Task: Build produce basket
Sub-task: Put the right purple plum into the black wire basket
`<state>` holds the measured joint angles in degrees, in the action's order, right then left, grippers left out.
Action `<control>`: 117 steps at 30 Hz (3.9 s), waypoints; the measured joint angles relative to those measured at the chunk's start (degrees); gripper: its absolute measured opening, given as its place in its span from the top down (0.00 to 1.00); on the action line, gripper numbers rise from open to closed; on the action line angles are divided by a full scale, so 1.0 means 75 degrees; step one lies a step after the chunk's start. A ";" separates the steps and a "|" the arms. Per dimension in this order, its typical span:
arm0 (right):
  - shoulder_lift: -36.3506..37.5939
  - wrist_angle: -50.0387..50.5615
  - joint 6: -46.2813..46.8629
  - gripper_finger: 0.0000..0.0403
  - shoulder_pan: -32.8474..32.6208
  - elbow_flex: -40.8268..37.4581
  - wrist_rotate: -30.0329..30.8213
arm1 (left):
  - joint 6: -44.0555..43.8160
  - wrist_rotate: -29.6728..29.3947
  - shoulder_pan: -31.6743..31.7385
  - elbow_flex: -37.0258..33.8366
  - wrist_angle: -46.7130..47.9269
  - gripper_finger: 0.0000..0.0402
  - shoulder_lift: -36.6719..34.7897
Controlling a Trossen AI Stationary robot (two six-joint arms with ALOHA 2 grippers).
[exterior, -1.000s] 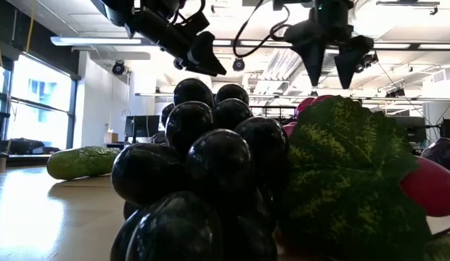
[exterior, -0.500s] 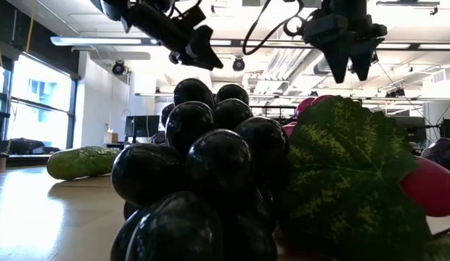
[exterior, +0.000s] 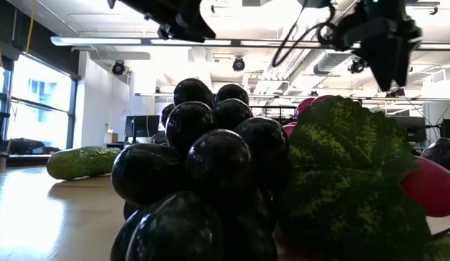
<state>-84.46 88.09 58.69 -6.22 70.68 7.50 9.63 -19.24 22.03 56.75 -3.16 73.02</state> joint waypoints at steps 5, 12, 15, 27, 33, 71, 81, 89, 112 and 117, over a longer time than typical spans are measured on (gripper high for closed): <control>0.0744 -0.0598 0.0373 0.02 -0.0126 -0.0773 -0.0196 | 0.0000 -0.0129 -0.0145 0.0000 -0.0008 0.33 -0.0104; 0.1652 -0.1604 0.0902 0.02 -0.0137 -0.1976 -0.0459 | -0.0001 -0.0039 -0.0593 0.0000 0.0000 0.33 -0.0115; 0.1883 -0.1979 0.1114 0.02 -0.0137 -0.2516 -0.0681 | 0.0000 0.0121 -0.0871 0.0000 0.0051 0.33 -0.0115; 0.2071 -0.3351 0.1372 0.02 -0.0137 -0.3862 -0.1383 | -0.0173 -0.0071 -0.1304 0.0000 0.0050 0.33 -0.0115; 0.2069 -0.3758 0.1510 0.02 -0.0137 -0.4339 -0.1436 | -0.0341 -0.0097 -0.1301 0.0000 0.0047 0.33 -0.0115; 0.2063 -0.4808 0.1933 0.38 -0.0131 -0.4029 -0.1030 | -0.1097 -0.0199 -0.1292 0.0000 0.1678 0.33 -0.0109; 0.2063 -0.4797 0.1717 0.38 -0.0122 -0.2861 -0.0473 | -0.1804 -0.0093 -0.1292 0.0000 0.1997 0.33 -0.0109; 0.2063 -0.4816 0.1511 0.38 -0.0119 -0.1866 0.0384 | -0.2163 0.1220 -0.1293 0.0000 0.2119 0.33 -0.0109; 0.2057 -0.7606 -0.0832 0.38 0.1101 -0.1280 0.0997 | -0.2770 0.1763 -0.0989 0.0000 0.4136 0.20 -0.0109; 0.2054 -0.8459 -0.2136 0.38 0.1672 -0.1280 0.1000 | -0.3750 0.1767 -0.0986 0.0000 0.4147 0.20 -0.0109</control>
<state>-69.06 24.65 42.67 6.32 61.08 15.00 -18.49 -5.99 14.63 56.75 27.94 72.20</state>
